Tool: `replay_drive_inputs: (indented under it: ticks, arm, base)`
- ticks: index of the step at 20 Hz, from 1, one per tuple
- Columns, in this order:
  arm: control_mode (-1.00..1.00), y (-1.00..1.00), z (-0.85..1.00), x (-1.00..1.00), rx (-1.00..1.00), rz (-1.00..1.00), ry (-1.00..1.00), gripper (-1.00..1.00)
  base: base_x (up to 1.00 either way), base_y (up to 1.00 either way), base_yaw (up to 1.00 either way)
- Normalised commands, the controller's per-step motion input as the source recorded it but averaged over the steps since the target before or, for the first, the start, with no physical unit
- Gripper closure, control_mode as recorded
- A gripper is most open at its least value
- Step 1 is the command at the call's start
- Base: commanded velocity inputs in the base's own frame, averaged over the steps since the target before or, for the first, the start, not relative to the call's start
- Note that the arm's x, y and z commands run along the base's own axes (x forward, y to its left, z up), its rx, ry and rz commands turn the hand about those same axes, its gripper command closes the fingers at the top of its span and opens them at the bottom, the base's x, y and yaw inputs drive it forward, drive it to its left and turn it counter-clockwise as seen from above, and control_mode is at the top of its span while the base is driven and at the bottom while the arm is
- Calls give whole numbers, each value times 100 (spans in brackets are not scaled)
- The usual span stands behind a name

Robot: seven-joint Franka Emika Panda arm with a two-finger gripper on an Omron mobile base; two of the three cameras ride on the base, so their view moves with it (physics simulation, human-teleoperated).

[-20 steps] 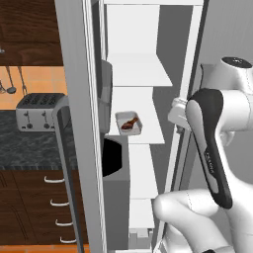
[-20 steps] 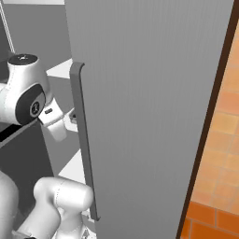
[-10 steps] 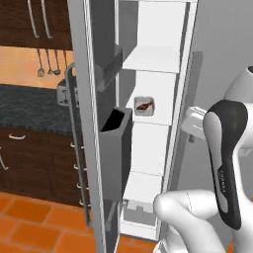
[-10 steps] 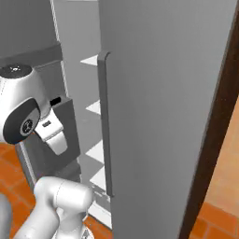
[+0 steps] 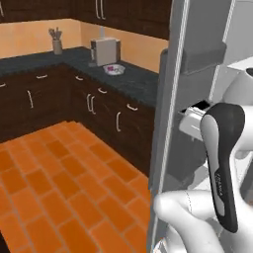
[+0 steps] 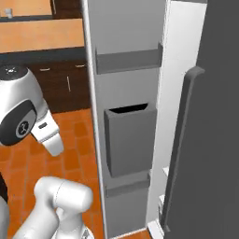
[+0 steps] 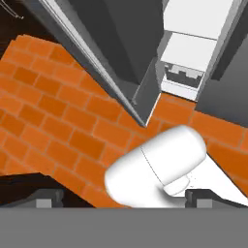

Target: Take the meat container that has the chicken drumstick and place it on the second highest rack of the freezer. Then take the vegetable container that has the mushroom and onion and place it on the highest rack of the freezer.

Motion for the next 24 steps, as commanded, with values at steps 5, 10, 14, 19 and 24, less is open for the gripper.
replay_drive_inputs:
  ticks: [5,10,14,19,24]
  arm:
    - [100,0,0,0,0,0,0,-100]
    - [100,0,0,0,0,0,0,-100]
    - [100,0,0,0,0,0,0,-100]
    - [100,0,0,0,0,0,0,-100]
    - [100,0,0,0,0,0,0,-100]
  base:
    - [-12,16,99]
    - [55,69,51]
    - [100,87,-14]
    - [100,27,-26]
    - [100,-14,-12]
